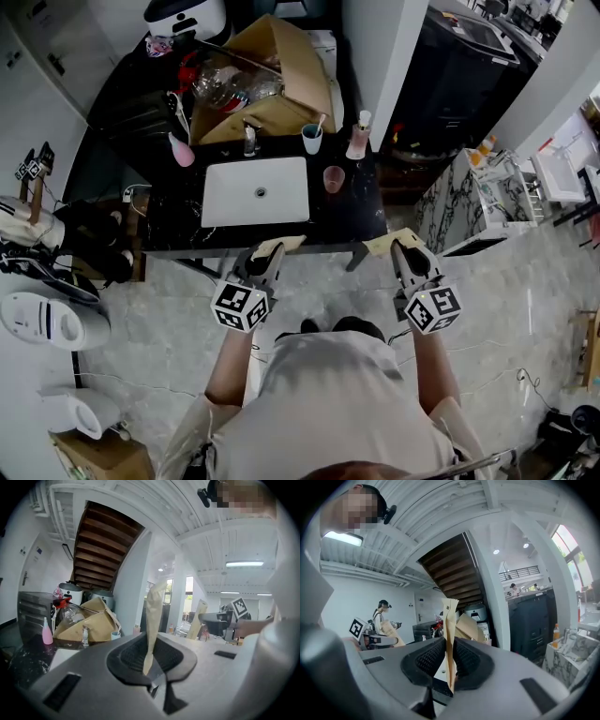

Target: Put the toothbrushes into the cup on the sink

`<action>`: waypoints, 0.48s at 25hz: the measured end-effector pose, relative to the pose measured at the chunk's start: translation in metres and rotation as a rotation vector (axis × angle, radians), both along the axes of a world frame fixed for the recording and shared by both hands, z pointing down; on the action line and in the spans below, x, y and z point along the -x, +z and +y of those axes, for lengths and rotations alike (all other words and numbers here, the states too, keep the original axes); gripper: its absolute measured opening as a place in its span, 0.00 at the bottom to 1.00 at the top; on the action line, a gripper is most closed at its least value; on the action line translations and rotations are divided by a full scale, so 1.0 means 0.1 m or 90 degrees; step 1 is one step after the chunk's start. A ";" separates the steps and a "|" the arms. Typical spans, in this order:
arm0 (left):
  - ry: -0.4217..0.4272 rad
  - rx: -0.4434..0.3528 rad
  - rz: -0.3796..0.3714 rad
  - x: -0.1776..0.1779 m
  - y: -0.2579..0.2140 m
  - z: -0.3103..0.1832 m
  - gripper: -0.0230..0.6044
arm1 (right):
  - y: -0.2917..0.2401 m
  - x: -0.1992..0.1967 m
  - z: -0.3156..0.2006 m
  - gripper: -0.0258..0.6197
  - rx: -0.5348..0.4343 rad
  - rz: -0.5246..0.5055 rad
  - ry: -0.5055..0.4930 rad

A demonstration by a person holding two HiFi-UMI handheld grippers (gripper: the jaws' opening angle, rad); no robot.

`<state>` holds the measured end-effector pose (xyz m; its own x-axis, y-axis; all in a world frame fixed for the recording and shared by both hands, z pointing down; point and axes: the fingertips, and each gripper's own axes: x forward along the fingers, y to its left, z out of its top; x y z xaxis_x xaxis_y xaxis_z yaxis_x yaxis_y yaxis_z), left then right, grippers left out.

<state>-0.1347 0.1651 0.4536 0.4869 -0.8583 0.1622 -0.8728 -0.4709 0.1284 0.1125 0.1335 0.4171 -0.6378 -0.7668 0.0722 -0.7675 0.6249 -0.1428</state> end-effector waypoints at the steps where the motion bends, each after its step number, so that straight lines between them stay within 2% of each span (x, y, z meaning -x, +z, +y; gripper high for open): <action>1: 0.002 0.000 0.000 0.01 0.00 0.00 0.10 | 0.00 0.02 0.01 0.15 0.000 0.000 0.002; 12: 0.008 0.003 0.004 0.11 0.03 0.02 0.10 | 0.05 0.10 0.04 0.15 0.012 -0.014 0.013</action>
<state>-0.1458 0.1675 0.4566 0.4987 -0.8514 0.1622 -0.8659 -0.4812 0.1364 0.1024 0.1379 0.4219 -0.6234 -0.7785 0.0726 -0.7768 0.6060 -0.1715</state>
